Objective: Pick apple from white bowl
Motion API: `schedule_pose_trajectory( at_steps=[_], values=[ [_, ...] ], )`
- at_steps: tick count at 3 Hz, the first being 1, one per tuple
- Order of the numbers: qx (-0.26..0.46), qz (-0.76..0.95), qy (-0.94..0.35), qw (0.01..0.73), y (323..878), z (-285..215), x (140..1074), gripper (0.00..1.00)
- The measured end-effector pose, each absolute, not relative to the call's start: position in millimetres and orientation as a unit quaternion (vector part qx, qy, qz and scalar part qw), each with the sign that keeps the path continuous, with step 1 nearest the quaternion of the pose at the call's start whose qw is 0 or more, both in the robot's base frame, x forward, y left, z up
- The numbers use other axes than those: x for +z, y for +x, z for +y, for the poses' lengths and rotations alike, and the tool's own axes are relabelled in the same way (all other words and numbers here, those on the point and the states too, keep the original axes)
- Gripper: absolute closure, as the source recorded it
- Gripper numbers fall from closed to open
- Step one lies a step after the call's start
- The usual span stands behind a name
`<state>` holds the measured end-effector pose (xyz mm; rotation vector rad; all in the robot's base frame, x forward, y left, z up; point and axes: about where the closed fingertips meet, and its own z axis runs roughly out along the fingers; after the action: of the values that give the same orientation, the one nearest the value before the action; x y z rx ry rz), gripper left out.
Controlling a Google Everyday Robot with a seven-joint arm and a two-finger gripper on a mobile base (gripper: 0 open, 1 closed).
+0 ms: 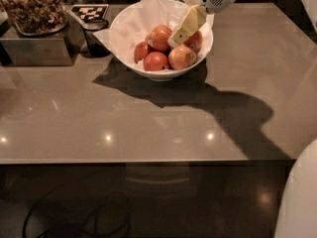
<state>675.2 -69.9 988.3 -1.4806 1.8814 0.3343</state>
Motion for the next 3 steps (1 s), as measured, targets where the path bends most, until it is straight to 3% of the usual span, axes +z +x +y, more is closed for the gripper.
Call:
schedule_pose_trajectory(
  at_steps=[3],
  values=[
    [0.137,0.733,-0.574,0.337,704.2,-63.6,971.4,0.09]
  ],
)
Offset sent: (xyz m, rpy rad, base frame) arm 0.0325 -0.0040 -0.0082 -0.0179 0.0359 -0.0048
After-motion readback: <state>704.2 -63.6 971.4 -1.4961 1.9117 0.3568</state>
